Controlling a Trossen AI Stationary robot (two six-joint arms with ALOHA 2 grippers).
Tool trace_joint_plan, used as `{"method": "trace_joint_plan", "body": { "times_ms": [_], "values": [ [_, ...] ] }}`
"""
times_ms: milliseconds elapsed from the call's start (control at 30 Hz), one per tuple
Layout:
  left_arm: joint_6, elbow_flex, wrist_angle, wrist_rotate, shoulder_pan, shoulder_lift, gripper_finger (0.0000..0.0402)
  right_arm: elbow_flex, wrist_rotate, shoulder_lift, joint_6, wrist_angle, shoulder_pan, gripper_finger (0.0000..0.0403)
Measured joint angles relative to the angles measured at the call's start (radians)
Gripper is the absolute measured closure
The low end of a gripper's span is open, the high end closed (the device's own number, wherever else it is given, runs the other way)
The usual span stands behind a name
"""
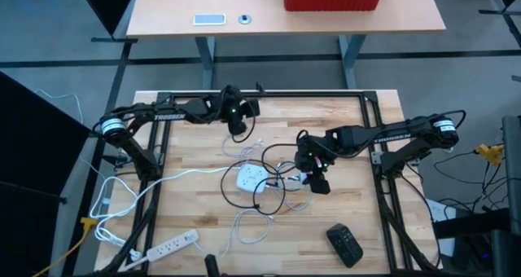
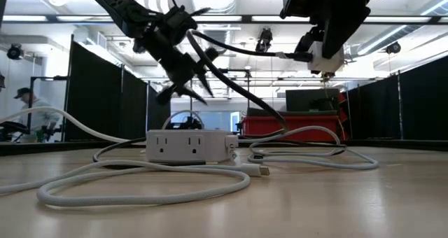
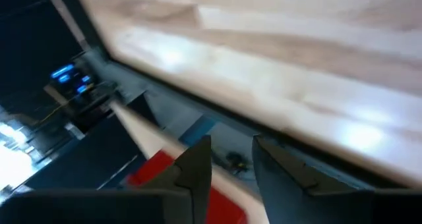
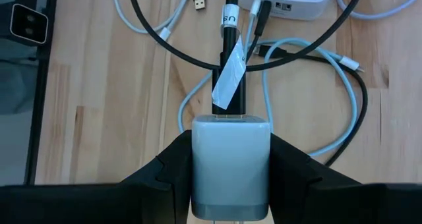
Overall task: Insert USB
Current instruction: Insert the purple USB cable into the white charger adapter
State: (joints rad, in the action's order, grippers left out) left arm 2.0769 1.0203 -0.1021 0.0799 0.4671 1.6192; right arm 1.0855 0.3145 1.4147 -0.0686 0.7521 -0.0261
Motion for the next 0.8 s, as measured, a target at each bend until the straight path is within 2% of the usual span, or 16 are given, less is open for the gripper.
{"method": "trace_joint_plan", "body": {
  "times_ms": [133, 400, 567, 667, 800],
  "values": [
    [0.005, 0.0, -0.096, 0.0, 0.0, 0.0, 0.0321, 0.0, 0.0, 0.0, -0.006, 0.0, 0.0, 0.0279],
    [0.136, 0.0, -0.294, 0.043, 0.001, 0.0, 0.0337, 0.0, 0.0, 0.0, -0.013, -0.002, 0.0, 0.0279],
    [0.289, -0.001, -0.417, 0.043, 0.002, 0.012, 0.0338, 0.0, 0.0, 0.0, -0.023, -0.01, 0.0, 0.0279],
    [0.379, -0.002, -0.45, 0.043, 0.002, 0.016, 0.0338, 0.0, 0.0, 0.0, -0.024, -0.01, 0.0, 0.0279],
    [0.372, -0.002, -0.449, 0.042, 0.002, 0.016, 0.0339, 0.0, -0.002, 0.0, -0.026, -0.021, 0.0, 0.0279]
  ]
}}
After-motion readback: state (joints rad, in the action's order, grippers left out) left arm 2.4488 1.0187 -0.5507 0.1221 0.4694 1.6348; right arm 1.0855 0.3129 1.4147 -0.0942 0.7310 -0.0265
